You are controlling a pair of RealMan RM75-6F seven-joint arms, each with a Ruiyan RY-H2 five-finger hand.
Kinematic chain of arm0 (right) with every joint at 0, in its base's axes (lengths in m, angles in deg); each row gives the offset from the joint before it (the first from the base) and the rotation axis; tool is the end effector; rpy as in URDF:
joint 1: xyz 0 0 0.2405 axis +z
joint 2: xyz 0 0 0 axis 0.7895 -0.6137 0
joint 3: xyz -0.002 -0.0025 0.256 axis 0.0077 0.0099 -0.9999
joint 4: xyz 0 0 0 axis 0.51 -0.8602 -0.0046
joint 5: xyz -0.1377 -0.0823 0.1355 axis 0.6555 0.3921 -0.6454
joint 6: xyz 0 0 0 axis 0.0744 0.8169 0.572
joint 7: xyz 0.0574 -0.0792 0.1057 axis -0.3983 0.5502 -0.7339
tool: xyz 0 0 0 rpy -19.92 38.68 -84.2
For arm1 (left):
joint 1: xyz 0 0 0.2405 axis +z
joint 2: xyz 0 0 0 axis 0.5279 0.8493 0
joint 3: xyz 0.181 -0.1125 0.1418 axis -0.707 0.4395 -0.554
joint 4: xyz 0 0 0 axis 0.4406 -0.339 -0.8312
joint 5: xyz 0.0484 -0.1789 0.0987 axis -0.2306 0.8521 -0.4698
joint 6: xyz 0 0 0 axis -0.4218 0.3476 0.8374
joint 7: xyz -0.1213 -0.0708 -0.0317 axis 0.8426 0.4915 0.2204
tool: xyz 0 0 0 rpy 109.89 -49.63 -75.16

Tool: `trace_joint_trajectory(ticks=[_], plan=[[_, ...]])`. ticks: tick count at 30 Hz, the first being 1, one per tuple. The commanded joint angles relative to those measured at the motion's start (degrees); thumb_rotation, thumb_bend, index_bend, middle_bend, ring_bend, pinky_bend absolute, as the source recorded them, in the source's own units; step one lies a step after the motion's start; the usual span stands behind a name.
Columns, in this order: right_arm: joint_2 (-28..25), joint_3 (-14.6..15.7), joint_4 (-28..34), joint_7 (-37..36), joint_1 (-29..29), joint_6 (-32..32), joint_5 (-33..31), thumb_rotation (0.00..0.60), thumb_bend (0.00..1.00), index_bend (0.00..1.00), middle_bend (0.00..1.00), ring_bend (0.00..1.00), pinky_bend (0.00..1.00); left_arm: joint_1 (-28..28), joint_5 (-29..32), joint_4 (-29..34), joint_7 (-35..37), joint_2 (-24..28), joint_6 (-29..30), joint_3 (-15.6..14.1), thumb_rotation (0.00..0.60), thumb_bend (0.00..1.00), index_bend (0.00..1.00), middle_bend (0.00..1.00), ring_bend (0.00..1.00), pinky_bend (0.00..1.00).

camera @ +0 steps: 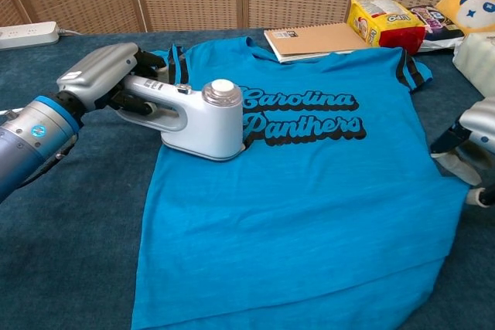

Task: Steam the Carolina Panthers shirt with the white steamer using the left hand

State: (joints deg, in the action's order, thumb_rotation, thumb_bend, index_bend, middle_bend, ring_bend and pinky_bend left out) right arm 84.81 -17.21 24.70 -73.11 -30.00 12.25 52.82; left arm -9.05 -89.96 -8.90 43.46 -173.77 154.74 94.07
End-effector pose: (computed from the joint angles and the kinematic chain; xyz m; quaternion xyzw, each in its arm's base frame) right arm -0.2482 -0.2298 0.0145 0.7840 -0.2435 0.4021 0.4054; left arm -0.1904 0.3641 -0.0700 -0.6771 -0.3340 -0.5203 0.3990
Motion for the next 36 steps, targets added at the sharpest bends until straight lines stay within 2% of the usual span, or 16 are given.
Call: trace_joint_trajectory(ticks=[1,22,36], plan=[[-0.03,-0.02,0.04,-0.03,-0.01,0.01,-0.01,0.600,0.37,0.81,0.74,0.75,0.78,-0.86,-0.49,-1.20,0.55,-1.17,-0.01,-0.61,0.600,0.48,0.69,0.73,0.68,0.80],[-0.55,-0.23,0.16,-0.45,-0.50,0.52,-0.21,0.600,0.37,0.81,0.74,0.75,0.78,-4.31,-2.25,-2.84,0.35,-5.53,-0.09,-3.08,0.600,0.48,0.69,0.73,0.68,0.80],[-0.01,-0.33,0.34,0.01,-0.31,-0.09,-0.19,0.600,0.37,0.81,0.74,0.75,0.78,-2.22,-2.49,-4.39,1.10,-2.21,0.84,-4.83,0.600,0.48,0.69,0.73,0.68,0.81]])
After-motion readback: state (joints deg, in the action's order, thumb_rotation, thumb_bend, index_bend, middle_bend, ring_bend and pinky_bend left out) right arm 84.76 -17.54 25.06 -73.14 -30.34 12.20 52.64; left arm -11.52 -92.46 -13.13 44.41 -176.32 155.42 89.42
